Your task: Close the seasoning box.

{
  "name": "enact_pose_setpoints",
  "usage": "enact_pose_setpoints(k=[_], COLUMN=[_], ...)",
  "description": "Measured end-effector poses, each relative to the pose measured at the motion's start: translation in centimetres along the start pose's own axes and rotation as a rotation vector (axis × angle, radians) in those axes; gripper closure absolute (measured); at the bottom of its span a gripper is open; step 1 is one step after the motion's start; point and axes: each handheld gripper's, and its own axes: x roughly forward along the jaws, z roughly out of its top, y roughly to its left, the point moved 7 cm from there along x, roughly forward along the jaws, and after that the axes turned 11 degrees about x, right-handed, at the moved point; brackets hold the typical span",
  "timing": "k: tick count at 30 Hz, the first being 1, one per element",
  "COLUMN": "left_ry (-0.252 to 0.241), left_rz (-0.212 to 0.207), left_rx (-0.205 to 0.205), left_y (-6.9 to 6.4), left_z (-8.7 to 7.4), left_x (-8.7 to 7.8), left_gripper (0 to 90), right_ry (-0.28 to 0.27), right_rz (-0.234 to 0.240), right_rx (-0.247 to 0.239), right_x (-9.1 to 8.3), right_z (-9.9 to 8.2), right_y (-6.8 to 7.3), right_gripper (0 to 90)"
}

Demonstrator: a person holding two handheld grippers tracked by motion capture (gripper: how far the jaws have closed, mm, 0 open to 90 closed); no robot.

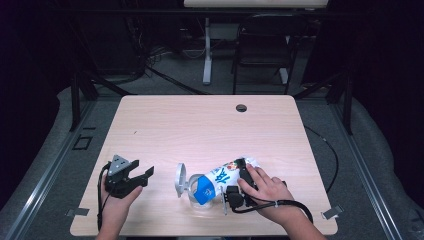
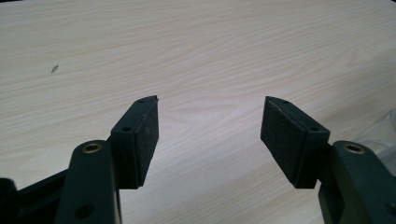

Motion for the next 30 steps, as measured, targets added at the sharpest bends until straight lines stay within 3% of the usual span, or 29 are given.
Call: enact_pose_setpoints(k=[30], left_ry=[-0.002], left_rz=[-0.002], left_rx=[0.005], left_y=[-0.09], left_z=[0.04], left_x=[0.01], left_gripper=[37.3], right_ry=[0.018], right_rz=[-0.019], right_rx=[-0.035], right_x=[-0.33], right_z=[0.14], right_y=[-0.21], right_gripper=[46.2])
